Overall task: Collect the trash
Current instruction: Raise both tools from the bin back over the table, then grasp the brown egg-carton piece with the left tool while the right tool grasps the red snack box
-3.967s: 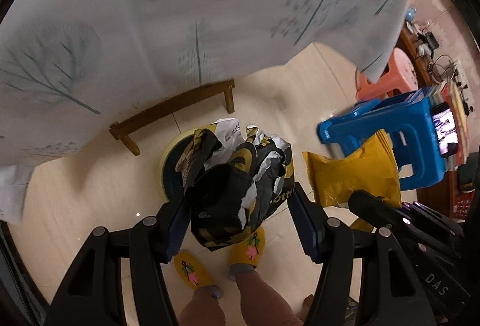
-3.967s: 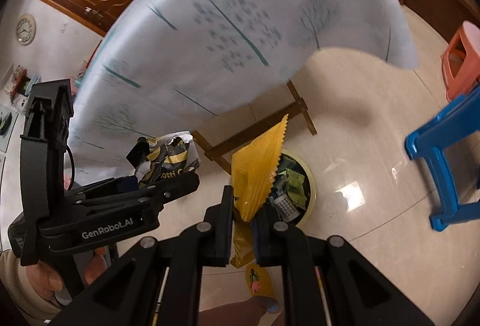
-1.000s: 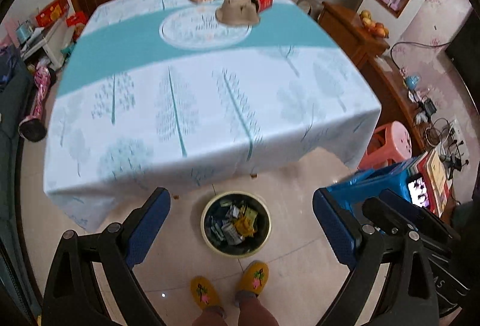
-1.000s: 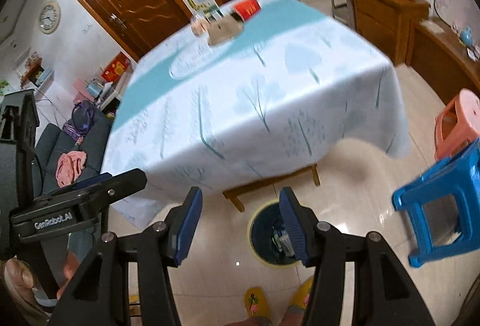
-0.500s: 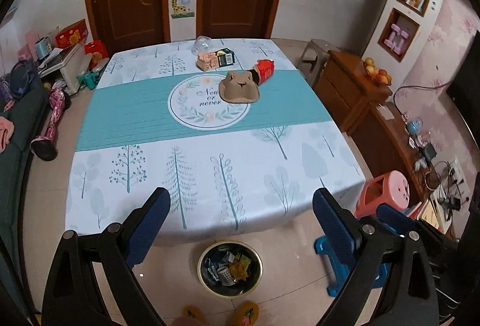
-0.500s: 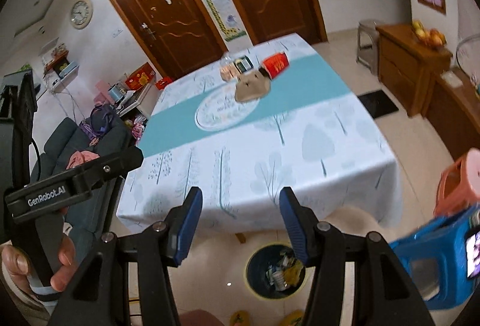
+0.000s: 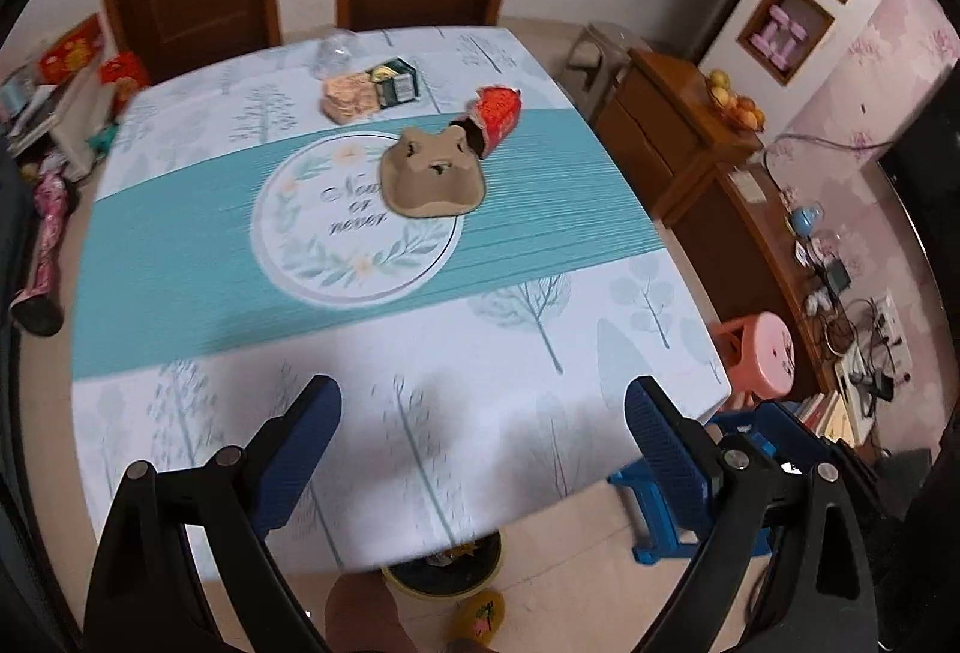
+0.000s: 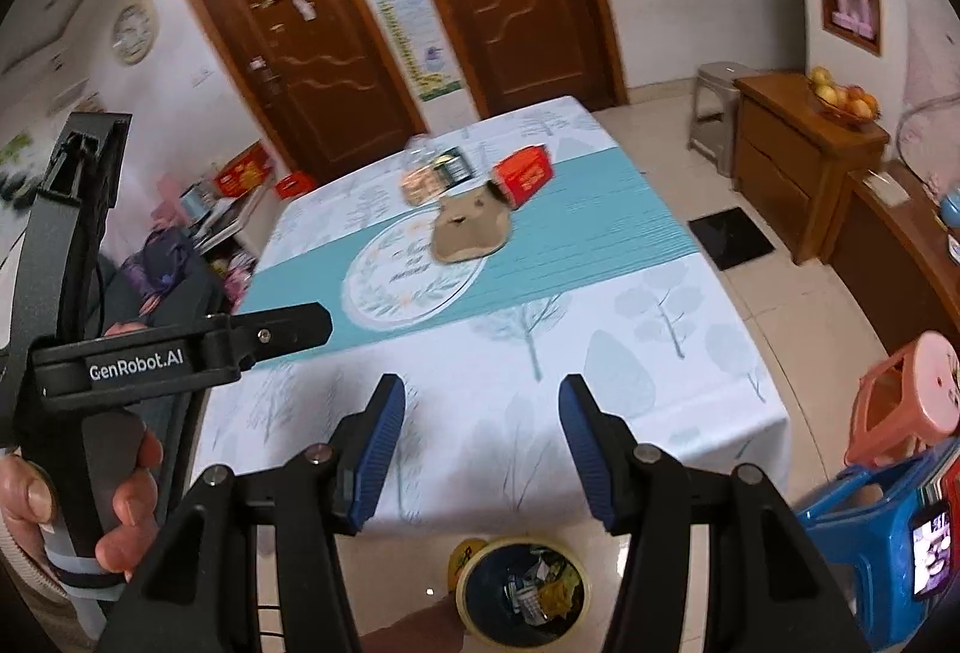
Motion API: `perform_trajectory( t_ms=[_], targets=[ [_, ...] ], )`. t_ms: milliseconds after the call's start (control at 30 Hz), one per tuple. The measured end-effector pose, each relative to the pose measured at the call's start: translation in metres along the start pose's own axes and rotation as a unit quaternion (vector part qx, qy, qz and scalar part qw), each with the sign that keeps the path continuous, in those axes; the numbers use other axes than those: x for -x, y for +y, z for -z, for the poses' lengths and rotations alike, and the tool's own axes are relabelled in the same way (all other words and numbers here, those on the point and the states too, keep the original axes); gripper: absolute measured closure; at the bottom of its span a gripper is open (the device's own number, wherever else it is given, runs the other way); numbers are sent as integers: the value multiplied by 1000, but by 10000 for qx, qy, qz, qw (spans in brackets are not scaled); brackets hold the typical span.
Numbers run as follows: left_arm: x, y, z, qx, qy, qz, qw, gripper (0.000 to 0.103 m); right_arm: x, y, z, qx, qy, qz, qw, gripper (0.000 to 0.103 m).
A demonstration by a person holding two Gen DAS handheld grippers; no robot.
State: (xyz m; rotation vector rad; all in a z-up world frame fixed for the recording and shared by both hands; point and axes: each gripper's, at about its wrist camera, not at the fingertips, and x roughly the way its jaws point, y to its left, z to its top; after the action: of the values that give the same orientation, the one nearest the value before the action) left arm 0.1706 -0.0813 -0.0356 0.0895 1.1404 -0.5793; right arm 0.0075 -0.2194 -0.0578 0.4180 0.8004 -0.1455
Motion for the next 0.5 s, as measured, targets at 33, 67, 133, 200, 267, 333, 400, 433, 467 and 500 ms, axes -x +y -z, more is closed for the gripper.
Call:
perform_trajectory(
  t_ms=[33, 67, 133, 200, 267, 333, 400, 433, 467, 500],
  targets=[
    [-8, 4, -12, -30, 82, 74, 9999, 8, -10, -2, -7, -153, -6, 58, 9999, 49],
    [-15, 6, -23, -52, 144, 130, 9998, 8, -17, -3, -13, -250, -2, 109, 9996, 49],
    [-32, 12, -46, -97, 268, 218, 9994, 8, -33, -7, -25, -444, 4, 219, 9988, 49],
    [-53, 16, -69, -143, 399, 342, 9985, 8, -52, -12, -37, -632, 6, 348, 9974, 49],
    [-70, 18, -86, -163, 487, 400, 9979, 8, -71, -18, -50, -816, 2, 450, 9956, 49],
    [-91, 20, -102, -160, 598, 436, 9971, 8, -89, -24, -61, -948, 33, 517, 9941, 49],
    [-109, 22, -116, -141, 674, 440, 9967, 8, -107, -29, -71, -1049, 48, 576, 9928, 49],
    [-119, 24, -123, -133, 716, 423, 9964, 8, -115, -31, -76, -1098, 60, 611, 9921, 49],
    [-128, 25, -130, -110, 741, 418, 9963, 8, -124, -34, -81, -1161, 75, 633, 9912, 49],
    [-137, 27, -135, -80, 765, 415, 9962, 8, -131, -36, -85, -1217, 87, 642, 9905, 49]
  ],
)
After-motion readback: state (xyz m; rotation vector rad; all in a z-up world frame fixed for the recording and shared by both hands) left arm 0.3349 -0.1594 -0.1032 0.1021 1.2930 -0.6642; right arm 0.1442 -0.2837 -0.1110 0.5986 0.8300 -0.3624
